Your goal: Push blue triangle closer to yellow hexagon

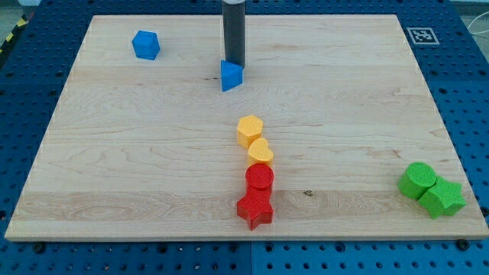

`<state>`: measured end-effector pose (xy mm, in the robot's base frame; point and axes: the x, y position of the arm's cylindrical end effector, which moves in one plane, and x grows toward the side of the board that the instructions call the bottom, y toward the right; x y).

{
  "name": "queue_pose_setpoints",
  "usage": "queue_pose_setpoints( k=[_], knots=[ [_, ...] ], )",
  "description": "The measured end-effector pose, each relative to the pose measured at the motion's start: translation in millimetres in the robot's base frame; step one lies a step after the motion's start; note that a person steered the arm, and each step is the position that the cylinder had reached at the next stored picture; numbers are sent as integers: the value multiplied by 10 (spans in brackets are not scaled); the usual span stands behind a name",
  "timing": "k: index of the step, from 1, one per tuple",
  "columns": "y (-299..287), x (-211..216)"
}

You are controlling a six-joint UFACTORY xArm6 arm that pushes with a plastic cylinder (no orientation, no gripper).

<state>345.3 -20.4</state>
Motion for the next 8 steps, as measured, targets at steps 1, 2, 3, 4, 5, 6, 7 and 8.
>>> queue_pose_setpoints(
  k=[1, 2, 3, 4, 5, 6, 7, 8],
  knots=[
    [2, 44],
    [3, -150],
    [3, -424],
    [-80, -553],
    [-239, -558],
    [-397, -553],
    [-428, -416],
    [-355, -219]
  ],
)
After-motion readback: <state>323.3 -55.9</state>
